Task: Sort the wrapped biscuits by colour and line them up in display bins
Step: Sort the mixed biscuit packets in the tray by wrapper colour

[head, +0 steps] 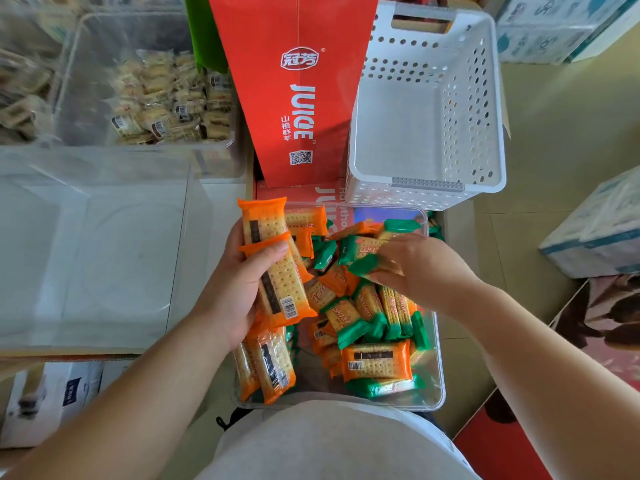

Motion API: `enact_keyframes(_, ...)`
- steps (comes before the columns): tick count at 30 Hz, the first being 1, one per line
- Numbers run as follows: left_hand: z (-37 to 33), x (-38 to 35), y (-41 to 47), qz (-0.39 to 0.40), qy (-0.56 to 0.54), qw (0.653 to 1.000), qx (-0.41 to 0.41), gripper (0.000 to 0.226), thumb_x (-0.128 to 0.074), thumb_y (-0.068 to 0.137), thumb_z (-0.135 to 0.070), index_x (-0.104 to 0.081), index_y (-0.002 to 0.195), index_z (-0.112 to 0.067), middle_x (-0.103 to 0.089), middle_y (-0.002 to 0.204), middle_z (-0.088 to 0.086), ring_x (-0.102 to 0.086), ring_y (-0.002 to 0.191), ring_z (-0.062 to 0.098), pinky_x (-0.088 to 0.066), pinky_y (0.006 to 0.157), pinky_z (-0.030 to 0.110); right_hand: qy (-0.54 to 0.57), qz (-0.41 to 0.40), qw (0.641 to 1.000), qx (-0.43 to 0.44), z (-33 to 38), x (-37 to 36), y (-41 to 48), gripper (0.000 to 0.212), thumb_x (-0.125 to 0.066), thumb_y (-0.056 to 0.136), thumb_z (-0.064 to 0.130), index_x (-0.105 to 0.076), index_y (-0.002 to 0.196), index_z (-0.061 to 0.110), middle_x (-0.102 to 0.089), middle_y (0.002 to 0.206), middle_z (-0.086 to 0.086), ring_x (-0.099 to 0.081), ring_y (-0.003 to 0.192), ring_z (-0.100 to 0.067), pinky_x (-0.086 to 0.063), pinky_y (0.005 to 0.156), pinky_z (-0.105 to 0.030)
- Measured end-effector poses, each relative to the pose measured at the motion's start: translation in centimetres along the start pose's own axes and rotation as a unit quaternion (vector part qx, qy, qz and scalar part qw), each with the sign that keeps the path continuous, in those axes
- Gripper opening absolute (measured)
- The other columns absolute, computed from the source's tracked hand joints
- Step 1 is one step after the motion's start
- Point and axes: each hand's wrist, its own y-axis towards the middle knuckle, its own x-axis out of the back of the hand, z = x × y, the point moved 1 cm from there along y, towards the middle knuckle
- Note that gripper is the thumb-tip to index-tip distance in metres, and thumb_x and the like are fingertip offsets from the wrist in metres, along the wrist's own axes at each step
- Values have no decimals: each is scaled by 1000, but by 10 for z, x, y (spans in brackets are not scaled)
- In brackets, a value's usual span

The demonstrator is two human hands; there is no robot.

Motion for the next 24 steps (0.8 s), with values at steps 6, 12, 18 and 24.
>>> enact_keyframes(6,-4,15,3,-40,7,999,-26,39,-65,90,-15,-58,125,-33,-73,115,3,-73,100,24,-61,68,34,-38,48,994,-95,18,-18,37,44,-57,96,53,-68,118,17,-50,143,-4,-45,132,-28,-41,106,-42)
enact_keyframes(12,0,29,7,-52,43,996,-55,58,-68,90,-14,-48,140,-36,-69,123,2,-71,108,23,-59,78,43,-16,40,990,-133,20,-27,50,59,-74,85,49,-50,130,18,-50,125,-5,-52,121,-29,-46,94,-40)
enact_keyframes(18,3,36,9,-76,87,993,-15,111,-79,75,-32,-6,157,-48,-61,136,-9,-69,106,6,-54,83,38,-111,25,985,-126,22,-38,47,72,-59,89,62,-41,144,19,-51,139,-5,-47,130,-28,-36,111,-42)
enact_keyframes(24,7,30,12,-82,146,986,-18,107,-79,86,-27,-1,156,-50,-64,114,-23,-68,99,-1,-51,95,45,-83,65,982,-156,28,-38,53,80,-73,76,63,-46,135,15,-46,135,-11,-44,128,-33,-38,108,-45)
